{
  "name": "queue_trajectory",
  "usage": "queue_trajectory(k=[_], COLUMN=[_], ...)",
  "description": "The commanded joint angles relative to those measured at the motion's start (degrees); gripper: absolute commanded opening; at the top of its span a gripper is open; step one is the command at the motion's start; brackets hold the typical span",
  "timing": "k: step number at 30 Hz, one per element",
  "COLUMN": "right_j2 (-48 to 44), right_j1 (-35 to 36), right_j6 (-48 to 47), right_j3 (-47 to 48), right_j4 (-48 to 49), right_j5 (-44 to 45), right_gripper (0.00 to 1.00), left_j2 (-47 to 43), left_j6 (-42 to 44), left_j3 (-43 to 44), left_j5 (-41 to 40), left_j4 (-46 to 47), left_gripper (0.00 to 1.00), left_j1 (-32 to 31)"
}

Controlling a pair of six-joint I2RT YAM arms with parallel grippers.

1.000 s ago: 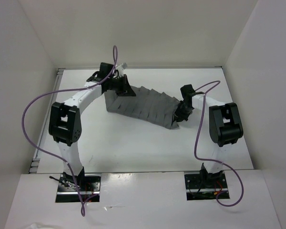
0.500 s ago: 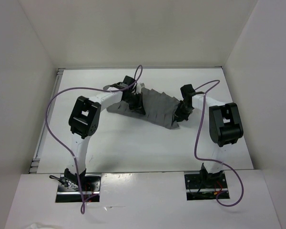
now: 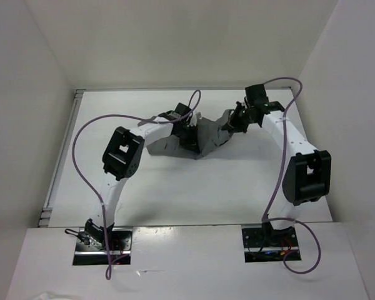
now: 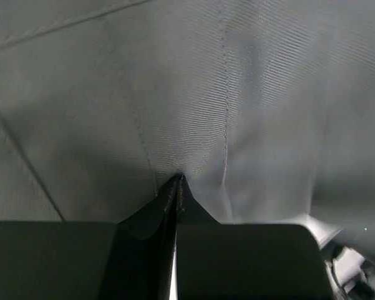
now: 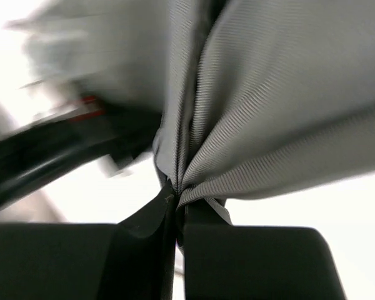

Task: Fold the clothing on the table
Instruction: Fold the skirt

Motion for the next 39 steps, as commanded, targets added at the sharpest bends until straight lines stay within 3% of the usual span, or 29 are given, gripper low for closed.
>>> queue_trajectory(k=[1,6,13,14,16,17,22,26,30,39], right_j2=[-4.6,-6.6,-6.0,-6.0,-6.0,-6.0,-6.0,-4.1,-3.0,-0.6], right_j1=[-0.1,-0.1,-0.1,-0.6,-1.1,-1.8,-3.0,-3.5,-3.5,-1.6], right_j6=[-1.0,0.3,-0.5,-1.1,-1.7,-3.1,-6.7,-8.0,-8.0,-8.5], right_j3=[4.5,5.6,5.6,4.9,4.3,4.3,5.5,5.5,6.7,9.7], right_j4=[1.0,5.1,5.8,5.0,4.5,3.3,-1.3,-2.0,-2.5,-3.1], right_j5=[-13.1,-25.2,-27.1,-27.1,-27.1,-27.1,-25.7,-25.7,-25.7,-26.2], right_gripper=[0.00,0.00,0.00,0.00,0.00,0.00,0.00,0.00,0.00,0.00], left_j2=[4.8,4.8,2.7,0.5,-2.6,-6.2,-15.2,-19.3,-17.7,-9.8], left_j6=[0.7,1.3,1.3,1.3,-0.5,-1.0,-1.5,-1.5,-2.8,-5.8], left_j3=[0.9,4.2,5.5,6.0,5.0,4.2,0.6,-3.8,-8.6,-9.8], left_j5=[7.7,10.8,6.4,5.4,3.8,2.0,-4.6,-10.6,-12.2,-10.6], left_j4=[-0.5,-0.3,-3.0,-3.7,-3.7,-3.7,-4.3,-4.3,-1.8,2.6], left_gripper=[0.00,0.00,0.00,0.12,0.20,0.38,0.55,0.54,0.44,0.39], left_j1=[-2.3,-4.5,-4.5,-3.6,-1.9,0.5,9.5,16.5,22.5,22.1])
